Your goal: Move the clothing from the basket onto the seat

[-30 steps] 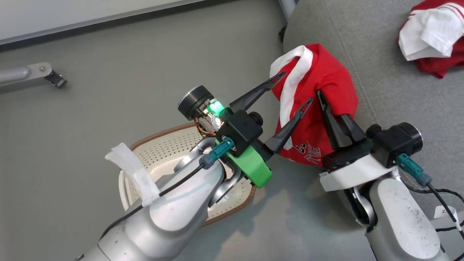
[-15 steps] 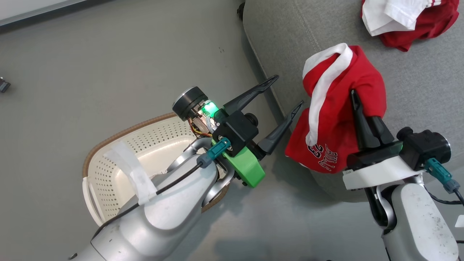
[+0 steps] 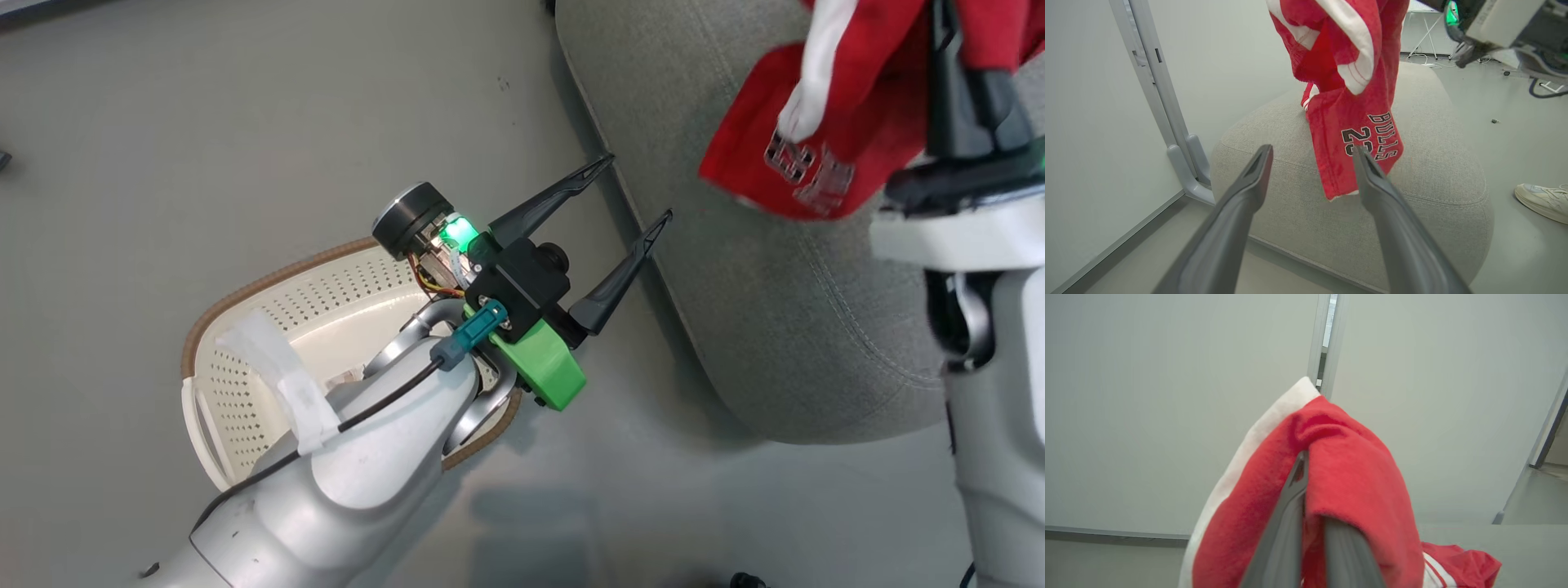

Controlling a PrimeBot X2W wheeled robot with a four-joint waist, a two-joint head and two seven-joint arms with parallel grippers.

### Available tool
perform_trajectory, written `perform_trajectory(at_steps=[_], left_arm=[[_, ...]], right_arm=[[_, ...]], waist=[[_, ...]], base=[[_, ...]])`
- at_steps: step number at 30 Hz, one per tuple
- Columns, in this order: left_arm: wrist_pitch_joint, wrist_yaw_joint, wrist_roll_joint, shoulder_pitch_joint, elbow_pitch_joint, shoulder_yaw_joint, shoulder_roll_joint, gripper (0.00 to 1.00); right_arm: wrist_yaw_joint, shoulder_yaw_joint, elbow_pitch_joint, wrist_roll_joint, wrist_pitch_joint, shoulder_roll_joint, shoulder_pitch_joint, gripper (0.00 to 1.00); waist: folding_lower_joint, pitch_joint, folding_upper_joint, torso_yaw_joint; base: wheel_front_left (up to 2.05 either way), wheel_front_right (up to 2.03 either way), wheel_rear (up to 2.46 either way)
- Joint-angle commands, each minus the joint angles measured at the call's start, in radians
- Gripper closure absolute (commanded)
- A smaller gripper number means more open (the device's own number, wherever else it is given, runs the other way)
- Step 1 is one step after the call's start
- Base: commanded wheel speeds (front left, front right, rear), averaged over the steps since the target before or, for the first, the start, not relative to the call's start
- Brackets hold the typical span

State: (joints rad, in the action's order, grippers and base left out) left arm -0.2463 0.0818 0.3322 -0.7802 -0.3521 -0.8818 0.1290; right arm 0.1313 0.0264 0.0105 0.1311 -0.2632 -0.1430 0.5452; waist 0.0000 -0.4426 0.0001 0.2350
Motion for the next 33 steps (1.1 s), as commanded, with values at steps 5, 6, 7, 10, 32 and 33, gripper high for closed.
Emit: perform_trajectory(at_steps=[5,6,7,10,32,33], left_arm=[[0.009,-0.007,-0.015,-0.031,0.014,-0.008,0.016,0.00],[0.011,-0.007,-0.017,-0.037,0.017,-0.010,0.017,0.00],[0.012,-0.007,-0.019,-0.042,0.018,-0.010,0.019,0.00],[0.013,-0.008,-0.025,-0.052,0.023,-0.013,0.023,0.00],[-0.001,-0.019,-0.032,-0.111,0.019,-0.015,0.029,0.00],[-0.002,-0.018,-0.032,-0.112,0.019,-0.016,0.029,0.00]], right_arm=[[-0.001,0.078,-0.016,-0.008,-0.002,-0.051,0.186,1.00],[-0.001,0.095,-0.020,-0.008,-0.002,-0.066,0.224,1.00],[-0.001,0.106,-0.028,-0.009,-0.002,-0.080,0.253,1.00],[-0.001,0.152,-0.070,-0.006,-0.002,-0.136,0.343,1.00],[-0.001,0.271,-0.593,0.051,-0.002,-0.312,0.437,1.00],[-0.001,0.270,-0.614,0.052,-0.002,-0.309,0.433,1.00]], waist=[[0.0000,-0.074,-0.0001,-0.018],[0.0000,-0.087,-0.0001,-0.022],[0.0000,-0.095,-0.0001,-0.024],[0.0000,-0.126,-0.0001,-0.031],[0.0000,-0.265,-0.0001,-0.073],[0.0000,-0.267,-0.0001,-0.075]], base=[[0.00,0.00,0.00],[0.00,0.00,0.00],[0.00,0.00,0.00],[0.00,0.00,0.00],[0.00,0.00,0.00],[0.00,0.00,0.00]])
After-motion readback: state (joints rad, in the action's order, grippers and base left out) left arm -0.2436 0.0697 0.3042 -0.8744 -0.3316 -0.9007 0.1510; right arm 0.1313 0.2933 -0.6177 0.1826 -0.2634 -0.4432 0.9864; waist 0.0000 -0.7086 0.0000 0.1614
